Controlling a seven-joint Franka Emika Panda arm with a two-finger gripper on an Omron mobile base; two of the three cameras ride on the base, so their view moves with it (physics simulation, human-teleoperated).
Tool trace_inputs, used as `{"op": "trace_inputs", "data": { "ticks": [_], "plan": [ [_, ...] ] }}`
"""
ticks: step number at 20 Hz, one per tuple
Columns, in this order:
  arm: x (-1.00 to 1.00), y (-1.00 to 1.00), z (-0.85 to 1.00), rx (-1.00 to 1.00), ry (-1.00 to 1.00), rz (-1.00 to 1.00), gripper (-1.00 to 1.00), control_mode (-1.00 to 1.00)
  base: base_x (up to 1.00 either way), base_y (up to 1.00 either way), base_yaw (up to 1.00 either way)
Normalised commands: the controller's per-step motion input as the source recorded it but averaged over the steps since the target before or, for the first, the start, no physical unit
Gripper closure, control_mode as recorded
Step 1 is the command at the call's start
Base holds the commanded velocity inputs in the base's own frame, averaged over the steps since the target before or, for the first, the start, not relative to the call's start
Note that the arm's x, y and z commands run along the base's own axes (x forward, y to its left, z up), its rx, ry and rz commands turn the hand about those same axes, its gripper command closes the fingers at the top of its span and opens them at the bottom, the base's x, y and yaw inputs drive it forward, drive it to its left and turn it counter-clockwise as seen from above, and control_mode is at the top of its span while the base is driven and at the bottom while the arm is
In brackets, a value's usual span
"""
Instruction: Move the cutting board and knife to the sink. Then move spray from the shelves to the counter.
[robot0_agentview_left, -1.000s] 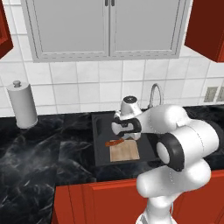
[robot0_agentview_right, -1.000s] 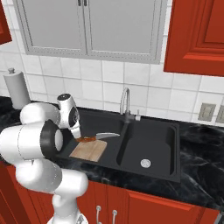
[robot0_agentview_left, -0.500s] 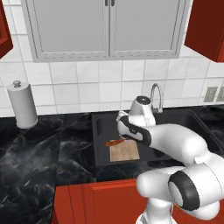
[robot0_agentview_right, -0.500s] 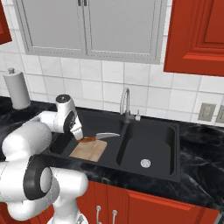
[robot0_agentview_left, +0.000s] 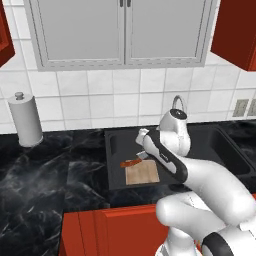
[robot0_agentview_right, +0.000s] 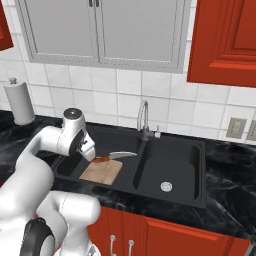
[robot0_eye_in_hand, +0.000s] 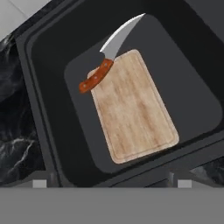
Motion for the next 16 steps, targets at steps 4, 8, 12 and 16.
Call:
{"op": "trace_inputs", "data": {
  "ticks": [4,8,12,16],
  "plan": [
    [-0.40,0.00,0.20,-0.04,0.00,0.24,-1.00,-1.00,0.00,0.00,0.00],
    [-0.36,0.00,0.17,-0.10,0.00,0.19,-1.00,-1.00,0.00,0.00,0.00],
    [-0.30,0.00,0.19,-0.14,0.02,0.18,-1.00,-1.00,0.00,0.00,0.00],
    [-0.35,-0.03,0.18,-0.13,0.00,0.15,-1.00,-1.00,0.00,0.00,0.00]
  ]
}}
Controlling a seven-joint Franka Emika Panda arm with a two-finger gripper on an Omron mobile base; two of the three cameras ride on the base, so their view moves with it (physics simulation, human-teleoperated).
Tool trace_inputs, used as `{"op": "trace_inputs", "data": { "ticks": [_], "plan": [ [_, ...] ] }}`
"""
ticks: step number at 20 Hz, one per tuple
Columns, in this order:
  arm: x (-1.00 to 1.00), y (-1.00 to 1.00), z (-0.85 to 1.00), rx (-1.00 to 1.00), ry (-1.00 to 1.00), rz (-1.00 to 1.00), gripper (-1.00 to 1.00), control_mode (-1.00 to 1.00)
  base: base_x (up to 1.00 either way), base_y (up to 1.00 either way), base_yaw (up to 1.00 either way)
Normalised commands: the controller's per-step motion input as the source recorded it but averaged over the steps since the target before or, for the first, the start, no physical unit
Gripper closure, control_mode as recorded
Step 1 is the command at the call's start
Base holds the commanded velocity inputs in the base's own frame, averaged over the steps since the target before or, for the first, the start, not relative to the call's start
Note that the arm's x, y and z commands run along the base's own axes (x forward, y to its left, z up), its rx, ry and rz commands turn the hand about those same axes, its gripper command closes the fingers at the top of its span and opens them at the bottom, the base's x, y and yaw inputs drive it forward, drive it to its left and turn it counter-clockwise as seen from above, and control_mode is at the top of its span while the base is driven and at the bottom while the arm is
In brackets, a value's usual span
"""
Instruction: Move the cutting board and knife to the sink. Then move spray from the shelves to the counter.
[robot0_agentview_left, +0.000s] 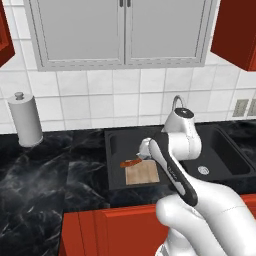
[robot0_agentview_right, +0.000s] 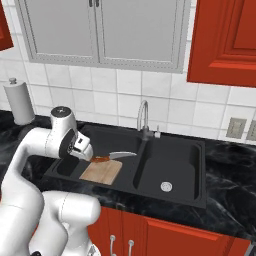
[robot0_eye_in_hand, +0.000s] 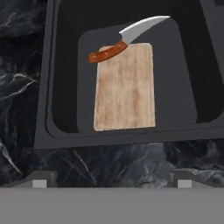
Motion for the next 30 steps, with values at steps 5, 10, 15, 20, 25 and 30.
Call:
{"op": "trace_inputs", "data": {
  "ticks": [5,10,15,20,25,30],
  "plan": [
    [-0.42,-0.03,0.14,-0.09,0.00,0.08,-1.00,-1.00,0.00,0.00,0.00],
    [-0.30,-0.02,0.09,-0.02,0.00,0.08,-1.00,-1.00,0.00,0.00,0.00],
    [-0.09,0.00,0.02,-0.01,0.00,0.13,-1.00,-1.00,0.00,0.00,0.00],
    [0.00,0.00,0.00,0.00,0.00,0.01,-1.00,-1.00,0.00,0.00,0.00],
    [0.00,0.00,0.00,0.00,0.00,0.00,-1.00,-1.00,0.00,0.00,0.00],
    [0.00,0.00,0.00,0.00,0.00,0.00,-1.00,-1.00,0.00,0.00,0.00]
  ]
}}
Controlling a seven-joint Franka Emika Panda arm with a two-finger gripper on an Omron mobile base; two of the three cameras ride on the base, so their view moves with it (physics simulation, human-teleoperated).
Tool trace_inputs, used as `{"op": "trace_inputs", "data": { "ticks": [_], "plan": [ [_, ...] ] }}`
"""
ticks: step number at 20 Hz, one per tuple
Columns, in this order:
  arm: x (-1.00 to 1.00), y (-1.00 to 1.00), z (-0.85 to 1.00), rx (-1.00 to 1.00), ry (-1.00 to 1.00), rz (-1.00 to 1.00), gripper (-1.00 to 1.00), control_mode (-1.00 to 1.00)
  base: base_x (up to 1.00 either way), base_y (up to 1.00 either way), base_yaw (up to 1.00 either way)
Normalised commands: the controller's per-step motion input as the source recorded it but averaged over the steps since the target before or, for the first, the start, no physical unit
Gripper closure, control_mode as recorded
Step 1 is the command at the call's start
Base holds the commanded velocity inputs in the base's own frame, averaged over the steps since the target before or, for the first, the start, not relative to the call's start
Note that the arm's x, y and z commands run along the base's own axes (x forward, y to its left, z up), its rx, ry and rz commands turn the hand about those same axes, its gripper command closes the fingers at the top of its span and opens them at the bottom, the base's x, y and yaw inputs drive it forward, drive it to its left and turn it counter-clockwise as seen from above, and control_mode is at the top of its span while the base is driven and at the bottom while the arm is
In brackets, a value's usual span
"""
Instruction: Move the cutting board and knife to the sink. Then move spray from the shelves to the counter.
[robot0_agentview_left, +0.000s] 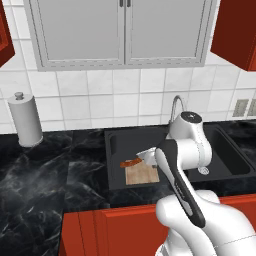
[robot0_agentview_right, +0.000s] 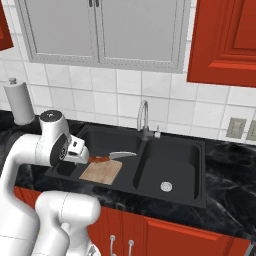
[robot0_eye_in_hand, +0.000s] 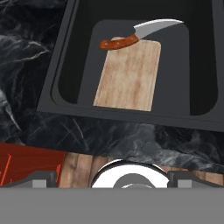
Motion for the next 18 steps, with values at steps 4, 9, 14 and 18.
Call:
{"op": "trace_inputs", "data": {
  "ticks": [4,9,14,18],
  "plan": [
    [0.00,0.00,0.00,0.00,0.00,0.00,-1.00,-1.00,0.00,0.00,0.00],
    [-0.02,0.00,0.00,0.00,0.00,0.00,-1.00,1.00,-0.15,-0.02,-0.01],
    [0.00,0.00,0.00,0.00,0.00,0.00,-1.00,1.00,-0.42,0.00,-0.05],
    [0.00,0.00,0.00,0.00,0.00,0.00,-1.00,1.00,-0.55,-0.04,-0.06]
  ]
}}
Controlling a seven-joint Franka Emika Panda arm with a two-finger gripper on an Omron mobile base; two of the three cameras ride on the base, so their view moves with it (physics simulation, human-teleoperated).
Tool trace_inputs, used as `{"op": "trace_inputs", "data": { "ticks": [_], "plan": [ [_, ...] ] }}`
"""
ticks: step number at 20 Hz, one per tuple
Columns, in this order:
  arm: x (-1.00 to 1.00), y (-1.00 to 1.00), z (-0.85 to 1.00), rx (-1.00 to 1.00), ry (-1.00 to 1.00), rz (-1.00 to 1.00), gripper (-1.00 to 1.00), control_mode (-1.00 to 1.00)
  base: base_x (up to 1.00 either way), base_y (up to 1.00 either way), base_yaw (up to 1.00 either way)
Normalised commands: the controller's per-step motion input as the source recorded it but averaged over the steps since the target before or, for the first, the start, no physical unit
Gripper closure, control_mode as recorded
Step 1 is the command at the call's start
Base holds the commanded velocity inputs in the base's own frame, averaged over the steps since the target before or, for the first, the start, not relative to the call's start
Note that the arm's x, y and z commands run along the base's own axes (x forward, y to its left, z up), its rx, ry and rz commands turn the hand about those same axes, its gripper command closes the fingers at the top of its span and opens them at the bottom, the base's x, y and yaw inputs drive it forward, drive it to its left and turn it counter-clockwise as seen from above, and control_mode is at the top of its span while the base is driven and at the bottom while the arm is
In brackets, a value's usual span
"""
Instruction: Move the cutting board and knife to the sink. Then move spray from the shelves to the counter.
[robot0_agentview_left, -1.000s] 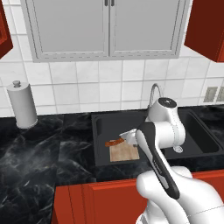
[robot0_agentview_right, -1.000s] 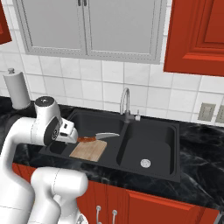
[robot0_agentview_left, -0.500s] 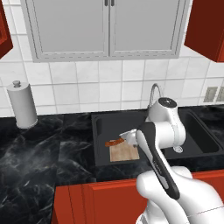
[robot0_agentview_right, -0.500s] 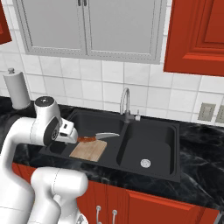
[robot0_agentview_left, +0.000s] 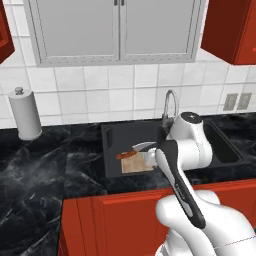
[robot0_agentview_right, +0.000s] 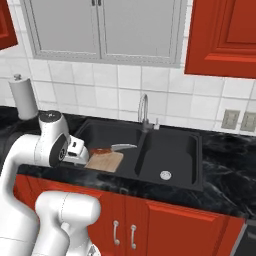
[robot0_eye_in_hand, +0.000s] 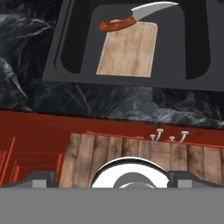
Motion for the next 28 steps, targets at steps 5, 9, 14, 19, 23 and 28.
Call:
{"op": "trace_inputs", "data": {
  "ticks": [5,9,14,19,23,28],
  "plan": [
    [0.00,0.00,0.00,0.00,0.00,0.00,-1.00,1.00,-0.54,-0.02,-0.11],
    [0.00,0.00,0.00,0.00,0.00,0.00,-1.00,1.00,-0.25,-0.09,-0.30],
    [0.00,0.00,0.00,0.00,0.00,0.00,-1.00,1.00,0.00,-0.12,-0.76],
    [0.00,0.00,0.00,0.00,0.00,0.00,-1.00,1.00,0.00,-0.04,-0.84],
    [0.00,0.00,0.00,0.00,0.00,0.00,-1.00,1.00,0.00,0.00,-0.90],
    [0.00,0.00,0.00,0.00,0.00,0.00,-1.00,1.00,0.00,0.00,-0.94]
  ]
}}
